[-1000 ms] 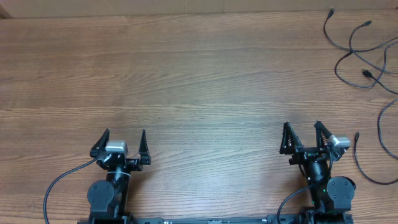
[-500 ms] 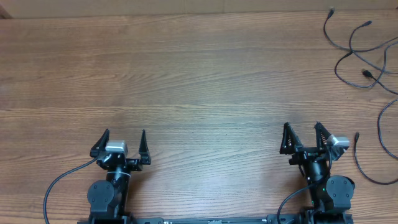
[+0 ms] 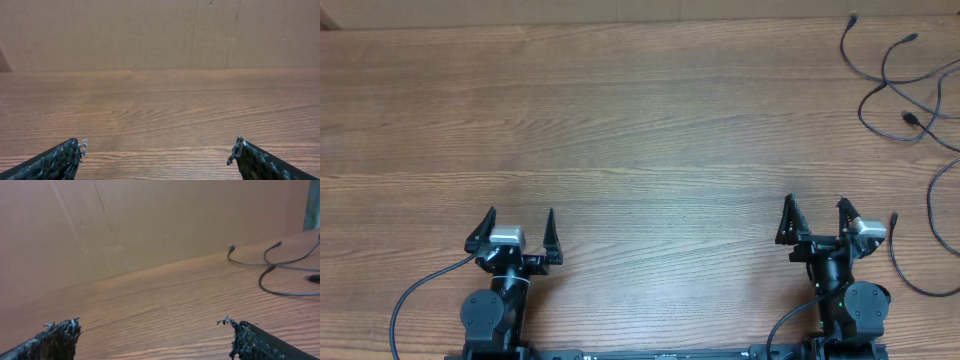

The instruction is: Untangle cables

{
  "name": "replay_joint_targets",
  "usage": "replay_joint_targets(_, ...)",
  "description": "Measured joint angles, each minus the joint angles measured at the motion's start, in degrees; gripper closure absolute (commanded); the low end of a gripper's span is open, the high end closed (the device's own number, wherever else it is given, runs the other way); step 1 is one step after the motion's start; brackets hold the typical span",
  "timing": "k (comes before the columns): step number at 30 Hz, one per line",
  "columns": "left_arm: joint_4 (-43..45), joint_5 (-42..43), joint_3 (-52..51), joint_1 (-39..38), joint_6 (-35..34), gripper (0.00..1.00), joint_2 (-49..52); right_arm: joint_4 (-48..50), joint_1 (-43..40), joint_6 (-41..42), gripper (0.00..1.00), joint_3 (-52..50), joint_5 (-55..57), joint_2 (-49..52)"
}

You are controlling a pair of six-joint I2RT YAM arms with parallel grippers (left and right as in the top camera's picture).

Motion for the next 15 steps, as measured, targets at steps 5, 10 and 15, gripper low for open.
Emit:
replay_joint_targets(5,0.0,0.0,0.0,0.0,0.0,0.00,0.0,0.0,1.2,-6.3,0.00,0.0,-1.1,0.0)
replay_joint_targets(10,0.0,0.0,0.0,0.0,0.0,0.01,0.0,0.4,1.5,-14.1,0.00,0.0,-6.3,0.0)
replay_joint_targets(15,0.0,0.0,0.0,0.0,0.0,0.01,0.0,0.4,1.5,-16.5,0.00,0.0,-7.8,0.0)
